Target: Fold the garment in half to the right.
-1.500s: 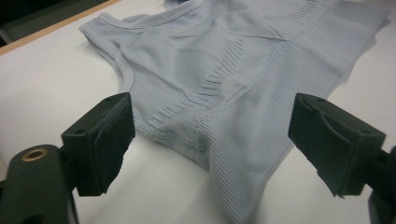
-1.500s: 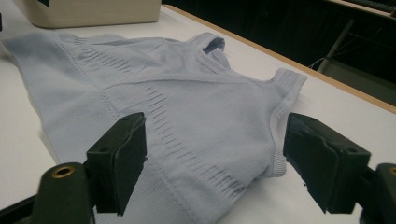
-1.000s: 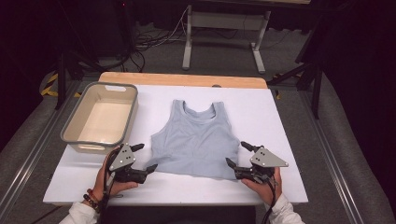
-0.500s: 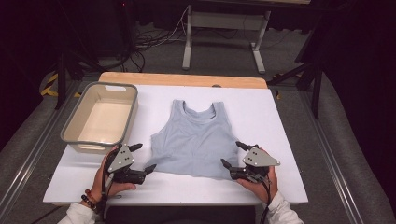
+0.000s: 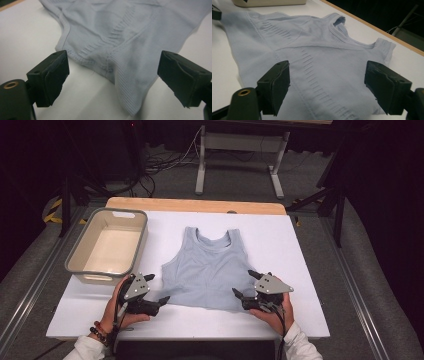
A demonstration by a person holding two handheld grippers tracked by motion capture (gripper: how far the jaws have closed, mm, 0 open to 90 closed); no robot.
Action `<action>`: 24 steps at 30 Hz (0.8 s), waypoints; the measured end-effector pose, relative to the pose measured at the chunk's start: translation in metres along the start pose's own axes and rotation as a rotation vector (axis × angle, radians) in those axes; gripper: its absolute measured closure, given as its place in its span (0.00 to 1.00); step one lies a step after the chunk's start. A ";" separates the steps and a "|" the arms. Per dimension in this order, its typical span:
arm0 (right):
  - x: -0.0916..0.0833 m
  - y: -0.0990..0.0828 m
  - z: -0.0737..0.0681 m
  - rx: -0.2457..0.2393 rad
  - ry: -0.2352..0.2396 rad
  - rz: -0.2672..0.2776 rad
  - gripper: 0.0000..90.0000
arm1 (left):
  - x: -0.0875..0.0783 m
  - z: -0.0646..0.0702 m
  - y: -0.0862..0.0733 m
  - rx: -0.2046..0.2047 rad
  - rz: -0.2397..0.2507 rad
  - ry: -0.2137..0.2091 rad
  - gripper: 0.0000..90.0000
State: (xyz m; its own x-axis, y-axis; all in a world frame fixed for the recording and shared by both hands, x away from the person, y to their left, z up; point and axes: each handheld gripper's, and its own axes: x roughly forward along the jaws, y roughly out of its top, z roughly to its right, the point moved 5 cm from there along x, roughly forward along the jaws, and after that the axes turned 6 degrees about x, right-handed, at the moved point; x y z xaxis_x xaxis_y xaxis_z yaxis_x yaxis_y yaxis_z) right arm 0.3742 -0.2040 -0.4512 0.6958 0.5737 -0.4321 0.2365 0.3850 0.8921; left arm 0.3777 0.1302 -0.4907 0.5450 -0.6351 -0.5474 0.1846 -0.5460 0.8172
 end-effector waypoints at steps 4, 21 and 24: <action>0.011 0.008 -0.003 -0.005 -0.007 -0.012 0.27 | 0.006 -0.001 -0.001 -0.026 -0.029 -0.009 0.13; 0.135 0.102 -0.018 0.097 0.056 -0.115 0.39 | 0.026 -0.002 0.000 -0.080 -0.167 -0.113 0.20; 0.161 0.106 -0.018 0.115 0.059 -0.164 0.41 | 0.026 -0.003 -0.001 -0.109 -0.172 -0.145 0.24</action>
State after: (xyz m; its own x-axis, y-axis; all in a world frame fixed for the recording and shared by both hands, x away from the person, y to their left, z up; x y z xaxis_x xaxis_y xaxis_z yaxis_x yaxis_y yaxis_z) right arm 0.4989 -0.0578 -0.4283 0.6019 0.5527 -0.5764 0.4211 0.3936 0.8172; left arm 0.3943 0.1159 -0.5049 0.3764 -0.6142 -0.6936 0.3557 -0.5955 0.7203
